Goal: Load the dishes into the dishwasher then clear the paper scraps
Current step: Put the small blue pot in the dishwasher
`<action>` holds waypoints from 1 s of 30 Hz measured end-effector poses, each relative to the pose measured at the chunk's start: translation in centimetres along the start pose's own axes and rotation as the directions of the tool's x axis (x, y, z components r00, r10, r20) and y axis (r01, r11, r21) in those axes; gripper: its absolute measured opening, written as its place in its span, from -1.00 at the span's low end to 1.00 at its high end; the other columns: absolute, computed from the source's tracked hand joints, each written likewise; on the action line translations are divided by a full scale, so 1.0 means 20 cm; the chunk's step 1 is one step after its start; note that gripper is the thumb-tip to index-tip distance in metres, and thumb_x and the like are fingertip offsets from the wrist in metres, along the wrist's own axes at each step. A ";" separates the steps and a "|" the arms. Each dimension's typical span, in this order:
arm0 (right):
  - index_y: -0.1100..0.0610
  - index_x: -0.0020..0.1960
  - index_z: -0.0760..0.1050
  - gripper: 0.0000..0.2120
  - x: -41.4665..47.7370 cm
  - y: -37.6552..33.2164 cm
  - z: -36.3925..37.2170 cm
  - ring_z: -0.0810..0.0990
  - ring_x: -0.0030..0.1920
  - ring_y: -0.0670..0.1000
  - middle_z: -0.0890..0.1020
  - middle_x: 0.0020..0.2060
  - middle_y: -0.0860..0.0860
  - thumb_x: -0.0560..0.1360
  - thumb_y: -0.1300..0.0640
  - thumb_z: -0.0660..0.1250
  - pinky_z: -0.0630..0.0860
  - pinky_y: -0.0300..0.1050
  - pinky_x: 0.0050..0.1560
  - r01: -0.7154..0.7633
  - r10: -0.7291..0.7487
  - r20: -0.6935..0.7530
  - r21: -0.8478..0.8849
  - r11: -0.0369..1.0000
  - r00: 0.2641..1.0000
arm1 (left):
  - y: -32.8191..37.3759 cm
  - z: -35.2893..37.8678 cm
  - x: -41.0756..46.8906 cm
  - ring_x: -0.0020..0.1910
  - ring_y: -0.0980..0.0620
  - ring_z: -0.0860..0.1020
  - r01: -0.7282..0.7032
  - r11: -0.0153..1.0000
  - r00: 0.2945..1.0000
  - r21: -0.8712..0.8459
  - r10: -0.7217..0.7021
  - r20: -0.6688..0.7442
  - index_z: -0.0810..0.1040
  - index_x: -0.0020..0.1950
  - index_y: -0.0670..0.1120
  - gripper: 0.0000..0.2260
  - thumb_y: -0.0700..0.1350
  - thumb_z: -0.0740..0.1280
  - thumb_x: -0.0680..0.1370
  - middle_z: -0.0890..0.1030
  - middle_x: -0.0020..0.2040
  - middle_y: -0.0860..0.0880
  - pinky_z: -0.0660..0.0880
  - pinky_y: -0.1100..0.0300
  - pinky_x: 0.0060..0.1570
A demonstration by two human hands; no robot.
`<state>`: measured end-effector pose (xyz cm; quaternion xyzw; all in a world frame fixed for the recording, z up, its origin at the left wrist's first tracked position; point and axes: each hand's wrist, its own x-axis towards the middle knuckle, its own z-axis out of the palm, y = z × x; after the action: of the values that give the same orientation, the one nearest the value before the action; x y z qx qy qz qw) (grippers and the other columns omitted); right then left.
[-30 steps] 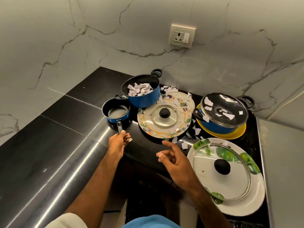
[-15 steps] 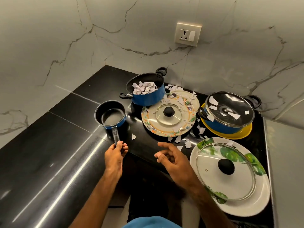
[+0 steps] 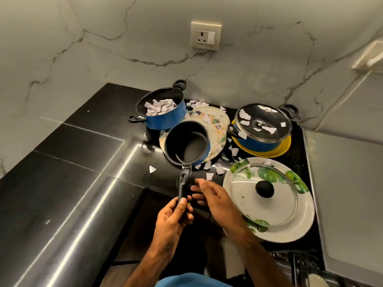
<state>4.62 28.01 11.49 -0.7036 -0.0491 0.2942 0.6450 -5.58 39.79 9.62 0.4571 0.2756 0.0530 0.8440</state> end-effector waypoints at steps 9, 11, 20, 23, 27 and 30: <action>0.21 0.15 0.66 -0.68 -0.24 0.04 -0.42 0.75 0.04 0.13 0.76 0.01 0.17 0.70 0.01 0.23 0.65 0.01 0.14 0.030 0.055 -0.247 0.331 0.943 0.967 | -0.10 0.38 -0.01 -0.25 -0.01 0.50 0.073 0.960 0.875 0.271 -0.192 0.444 0.58 0.22 -0.25 -0.77 -0.12 0.32 0.65 0.54 -0.14 -0.17 0.51 0.19 -0.19; 0.25 0.13 0.66 -0.68 -0.32 0.06 -0.52 0.74 -0.03 0.14 0.76 -0.01 0.19 0.69 0.02 0.27 0.64 0.04 0.10 0.073 0.056 -0.332 0.366 0.928 0.942 | -0.14 0.48 -0.02 -0.22 -0.04 0.51 0.052 0.941 0.833 0.334 -0.225 0.505 0.61 0.20 -0.20 -0.80 -0.12 0.33 0.65 0.56 -0.13 -0.18 0.50 0.15 -0.15; 0.21 0.20 0.64 -0.79 -0.79 0.27 -0.96 0.72 0.00 0.14 0.76 -0.02 0.14 0.63 0.12 0.38 0.63 0.19 0.19 0.191 0.072 -0.564 0.392 0.900 0.823 | -0.42 0.90 -0.12 -0.06 0.02 0.67 -0.381 0.613 0.678 0.692 -0.323 0.660 0.69 0.08 0.00 -0.69 0.20 0.34 0.60 0.72 -0.06 -0.06 0.61 -0.06 0.08; 0.24 0.18 0.62 -0.80 -1.03 0.37 -1.14 0.73 0.02 0.09 0.77 -0.04 0.13 0.65 0.14 0.36 0.66 -0.03 0.12 0.160 0.089 -0.608 0.343 0.926 0.789 | -0.51 1.07 -0.13 0.07 0.09 0.68 -0.337 0.602 0.809 0.724 -0.209 0.550 0.66 0.12 0.18 -0.48 0.52 0.31 0.40 0.72 0.04 0.09 0.58 -0.08 0.20; 0.22 0.22 0.60 -0.81 -1.37 0.51 -1.30 0.73 0.09 0.01 0.76 0.03 0.14 0.67 0.15 0.33 0.61 -0.18 0.16 0.039 0.117 -0.565 0.256 0.966 0.817 | -0.61 1.36 -0.21 0.19 0.01 0.65 -0.212 0.790 0.770 0.575 -0.227 0.596 0.51 0.37 0.13 -0.41 0.32 0.49 0.41 0.65 0.25 -0.01 0.62 0.01 0.12; 0.09 0.34 0.57 -0.75 -1.59 0.57 -1.39 0.70 0.17 -0.11 0.75 0.10 0.00 0.69 0.10 0.31 0.58 -0.25 0.17 -0.010 0.095 -0.480 0.178 0.984 0.872 | -0.67 1.53 -0.29 0.29 0.02 0.60 -0.143 0.805 0.665 0.575 -0.352 0.658 0.43 0.47 0.12 -0.45 0.18 0.46 0.51 0.62 0.32 0.03 0.61 -0.06 0.15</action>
<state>-11.77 -12.45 11.88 -0.6985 0.1593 0.1282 0.6858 3.09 7.42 14.41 0.6559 -0.0604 -0.2750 0.7004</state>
